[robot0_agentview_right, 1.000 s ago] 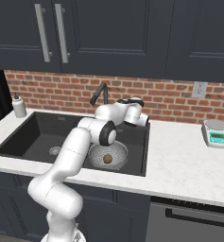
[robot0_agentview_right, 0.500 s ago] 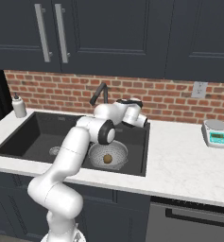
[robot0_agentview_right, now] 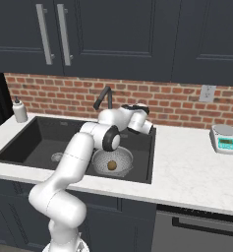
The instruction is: Put the colander in the sink, put the kiwi in the colander, and turn on the sink faucet and pour water over the colander.
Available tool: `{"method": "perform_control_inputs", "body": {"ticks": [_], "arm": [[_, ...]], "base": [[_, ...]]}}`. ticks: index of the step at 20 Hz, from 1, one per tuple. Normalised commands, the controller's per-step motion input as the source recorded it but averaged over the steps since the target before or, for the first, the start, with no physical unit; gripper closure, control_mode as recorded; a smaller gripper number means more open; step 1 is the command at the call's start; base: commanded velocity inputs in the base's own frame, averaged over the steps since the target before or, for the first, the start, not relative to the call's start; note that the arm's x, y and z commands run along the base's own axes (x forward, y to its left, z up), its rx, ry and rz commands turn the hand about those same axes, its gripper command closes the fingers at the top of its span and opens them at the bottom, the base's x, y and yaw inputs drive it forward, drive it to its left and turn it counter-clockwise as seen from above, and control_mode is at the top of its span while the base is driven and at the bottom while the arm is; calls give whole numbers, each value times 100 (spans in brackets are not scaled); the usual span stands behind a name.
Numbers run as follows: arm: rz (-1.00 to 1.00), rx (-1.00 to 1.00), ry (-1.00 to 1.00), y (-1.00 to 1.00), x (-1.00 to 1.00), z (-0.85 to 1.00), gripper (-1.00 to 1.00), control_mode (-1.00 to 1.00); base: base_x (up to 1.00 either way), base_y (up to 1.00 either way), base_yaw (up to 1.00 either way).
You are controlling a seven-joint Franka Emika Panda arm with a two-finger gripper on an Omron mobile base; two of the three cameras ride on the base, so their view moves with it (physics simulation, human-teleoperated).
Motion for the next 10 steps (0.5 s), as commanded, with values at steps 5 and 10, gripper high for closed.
{"method": "perform_control_inputs", "body": {"ticks": [5, 10], "arm": [[6, 8, 4, -1, 46, 20, 100, -100], [5, 4, 10, -10, 48, 24, 100, -100]], "base": [[0, 0, 0], [0, 0, 0]]}}
